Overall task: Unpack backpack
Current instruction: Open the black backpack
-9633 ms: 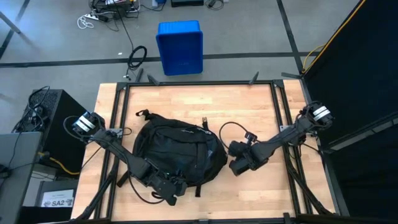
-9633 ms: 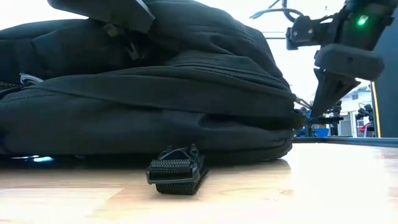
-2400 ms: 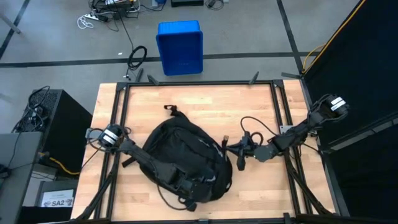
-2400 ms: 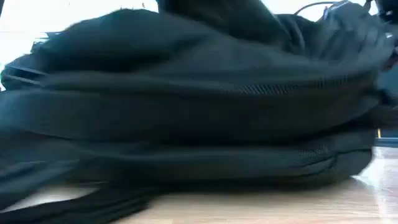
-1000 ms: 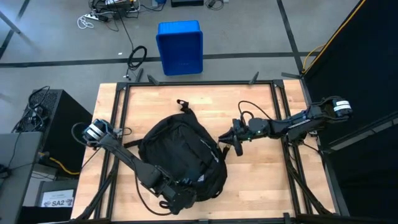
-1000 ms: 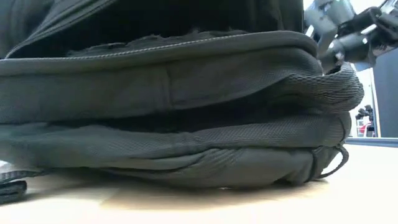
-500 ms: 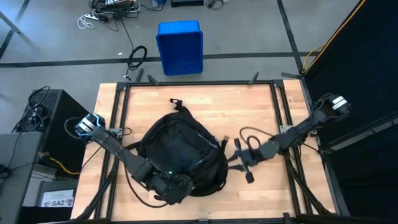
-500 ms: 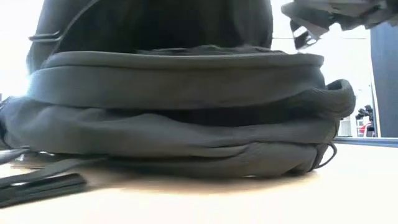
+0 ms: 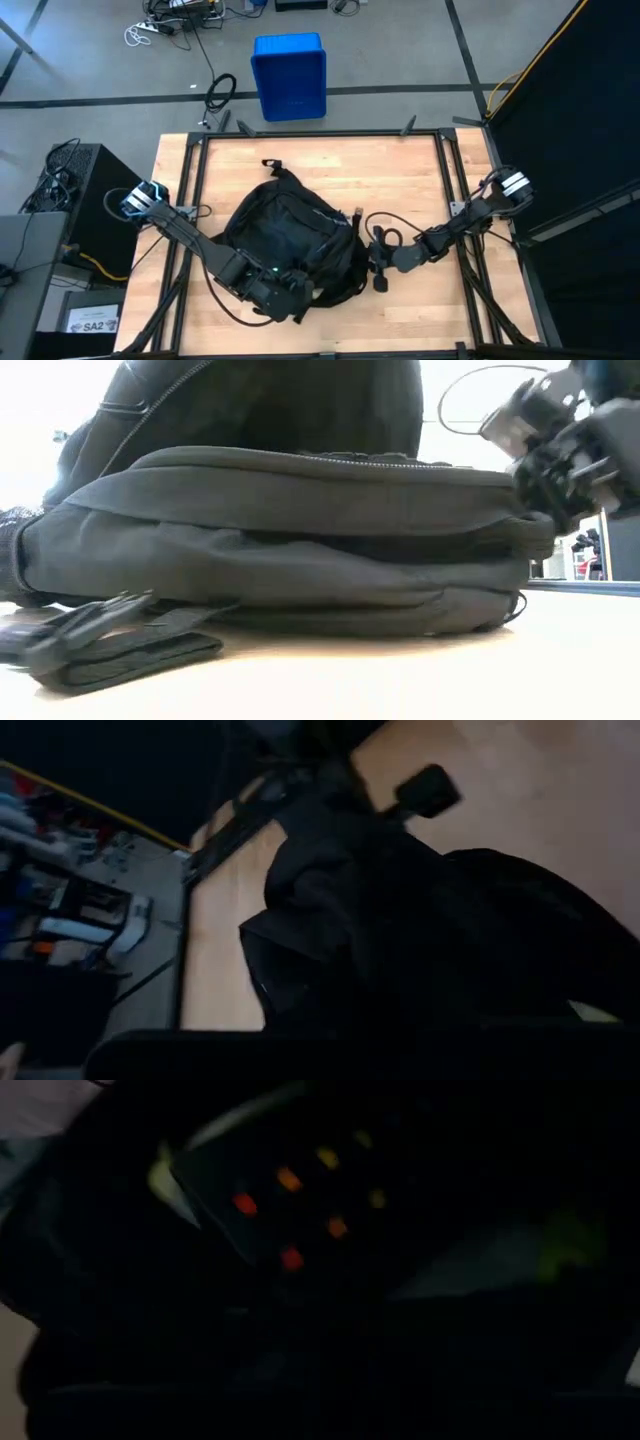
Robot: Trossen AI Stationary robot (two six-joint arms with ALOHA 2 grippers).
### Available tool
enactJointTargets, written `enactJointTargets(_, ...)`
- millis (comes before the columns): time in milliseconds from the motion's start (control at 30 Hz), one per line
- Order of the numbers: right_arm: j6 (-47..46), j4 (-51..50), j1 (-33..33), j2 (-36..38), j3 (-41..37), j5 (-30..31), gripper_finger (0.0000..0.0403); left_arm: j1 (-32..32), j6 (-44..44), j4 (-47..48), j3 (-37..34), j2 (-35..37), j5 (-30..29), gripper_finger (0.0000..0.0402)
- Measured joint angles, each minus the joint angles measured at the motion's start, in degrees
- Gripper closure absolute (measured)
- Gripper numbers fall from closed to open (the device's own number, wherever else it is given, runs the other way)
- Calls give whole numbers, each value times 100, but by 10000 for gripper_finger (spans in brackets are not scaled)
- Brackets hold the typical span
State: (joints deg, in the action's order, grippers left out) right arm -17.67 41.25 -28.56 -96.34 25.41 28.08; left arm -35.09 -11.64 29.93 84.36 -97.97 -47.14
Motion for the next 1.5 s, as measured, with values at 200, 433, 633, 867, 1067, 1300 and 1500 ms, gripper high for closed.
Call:
enactJointTargets(200,-380,-380,66,-21,-2,2,343,-40,28,142,0,155,-446,401)
enactJointTargets(433,-757,-717,17,-7,7,25,353,-206,172,202,0,470,-1240,401)
enactJointTargets(633,-941,-901,5,-4,11,24,355,-322,538,563,0,677,-1678,401)
enactJointTargets(867,-1122,-1078,-11,-4,13,23,359,-409,1993,1842,0,782,-2195,401)
enactJointTargets(1067,-1124,-1086,-13,-8,9,19,356,-590,2717,2241,-48,855,-2469,401)
enactJointTargets(1300,-1100,-1075,-13,-13,1,3,357,-634,3188,2263,-457,868,-2627,401)
enactJointTargets(1500,-1098,-1047,-13,-17,-7,-2,353,-632,3704,2228,-943,991,-2503,401)
